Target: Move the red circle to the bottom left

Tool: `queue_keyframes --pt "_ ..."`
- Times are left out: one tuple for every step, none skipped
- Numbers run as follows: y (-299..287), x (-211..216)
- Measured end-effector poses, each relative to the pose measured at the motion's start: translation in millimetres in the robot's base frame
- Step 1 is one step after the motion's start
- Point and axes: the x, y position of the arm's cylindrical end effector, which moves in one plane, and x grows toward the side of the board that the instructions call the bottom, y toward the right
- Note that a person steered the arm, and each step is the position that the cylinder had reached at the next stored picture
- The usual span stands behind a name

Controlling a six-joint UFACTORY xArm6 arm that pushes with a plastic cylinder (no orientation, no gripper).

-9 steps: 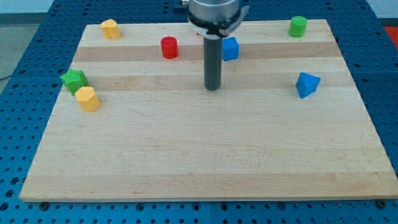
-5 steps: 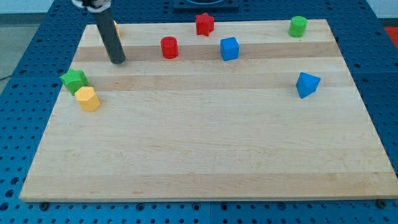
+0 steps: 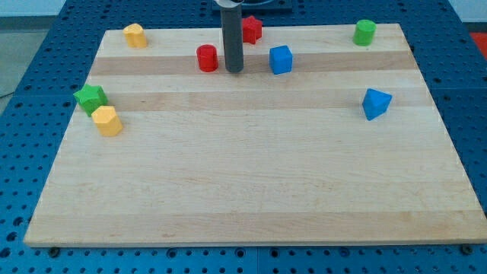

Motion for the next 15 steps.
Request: queue_keyframes --pt "-28 -39" --pt "-65 -42" --pt "-73 24" --pt "-66 55" --pt "-66 55" --pt "-66 69" --pt "-66 105" --pt "-66 102" --pt "-66 90" --pt "-84 79" --pt "-93 114" --pt "-86 122" --pt "-95 89" --pt "-113 109" --pt "-107 162"
